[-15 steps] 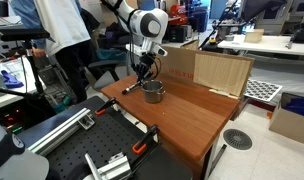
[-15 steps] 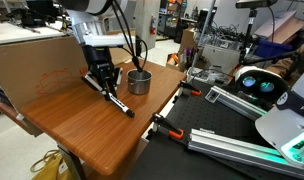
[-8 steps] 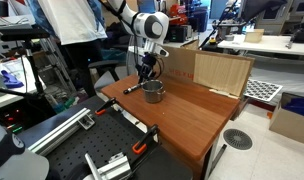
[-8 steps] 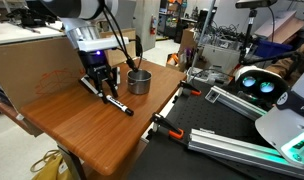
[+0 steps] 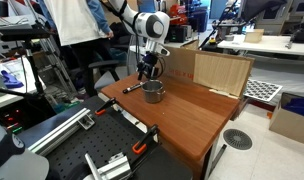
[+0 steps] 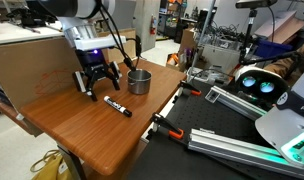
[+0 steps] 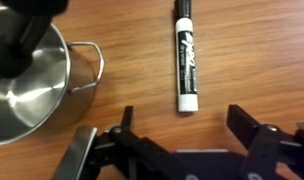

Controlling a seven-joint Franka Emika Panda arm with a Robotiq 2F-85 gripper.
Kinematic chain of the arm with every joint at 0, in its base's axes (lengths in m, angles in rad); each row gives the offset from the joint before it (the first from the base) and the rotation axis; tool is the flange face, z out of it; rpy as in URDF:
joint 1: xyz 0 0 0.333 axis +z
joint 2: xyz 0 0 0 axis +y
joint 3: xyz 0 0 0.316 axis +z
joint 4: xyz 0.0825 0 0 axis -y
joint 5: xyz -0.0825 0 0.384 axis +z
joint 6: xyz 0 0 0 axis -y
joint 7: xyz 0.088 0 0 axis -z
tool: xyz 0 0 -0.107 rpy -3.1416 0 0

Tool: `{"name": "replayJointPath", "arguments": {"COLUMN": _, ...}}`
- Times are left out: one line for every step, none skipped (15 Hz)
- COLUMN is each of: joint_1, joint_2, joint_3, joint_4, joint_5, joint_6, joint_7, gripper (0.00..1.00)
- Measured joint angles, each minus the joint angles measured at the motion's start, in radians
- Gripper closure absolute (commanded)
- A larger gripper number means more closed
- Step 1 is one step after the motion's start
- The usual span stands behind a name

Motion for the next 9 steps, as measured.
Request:
{"name": "replayJointPath", "arguments": {"joint_1": 0.001, "joint_2": -0.001, "joint_3": 0.001, "joint_4": 0.003, "joint_5": 0.000, "joint_6": 0.000, "joint_7": 0.000, "gripper": 0.00}}
{"name": "replayJointPath", "arguments": {"joint_1": 0.002, "joint_2": -0.003, "joint_3": 0.003, "joint_4": 0.007, "joint_5": 0.000, "joint_6": 0.000, "joint_7": -0.001, "gripper": 0.00}}
{"name": "replayJointPath", "arguments": {"joint_1": 0.003, "joint_2": -0.010, "joint_3": 0.006, "joint_4": 0.009, "joint_5": 0.000, "joint_6": 0.000, "joint_7": -0.003, "gripper": 0.00}}
{"name": "replayJointPath", "arguments": {"joint_1": 0.003, "joint_2": -0.022, "joint_3": 0.010, "joint_4": 0.009, "joint_5": 0.001, "joint_6": 0.000, "joint_7": -0.005, "gripper": 0.00}}
{"name": "replayJointPath", "arguments": {"joint_1": 0.003, "joint_2": -0.041, "joint_3": 0.013, "joint_4": 0.007, "joint_5": 0.001, "joint_6": 0.001, "joint_7": -0.009, "gripper": 0.00}}
{"name": "replayJointPath", "arguments": {"joint_1": 0.003, "joint_2": -0.066, "joint_3": 0.016, "joint_4": 0.002, "joint_5": 0.001, "joint_6": 0.002, "joint_7": -0.012, "gripper": 0.00}}
{"name": "replayJointPath", "arguments": {"joint_1": 0.003, "joint_2": -0.099, "joint_3": 0.018, "joint_4": -0.010, "joint_5": 0.001, "joint_6": 0.005, "joint_7": -0.015, "gripper": 0.00}}
{"name": "replayJointPath", "arguments": {"joint_1": 0.003, "joint_2": -0.138, "joint_3": 0.020, "joint_4": -0.030, "joint_5": 0.001, "joint_6": 0.015, "joint_7": -0.016, "gripper": 0.00}}
{"name": "replayJointPath", "arguments": {"joint_1": 0.004, "joint_2": -0.183, "joint_3": 0.022, "joint_4": -0.057, "joint_5": 0.001, "joint_6": 0.029, "joint_7": -0.018, "gripper": 0.00}}
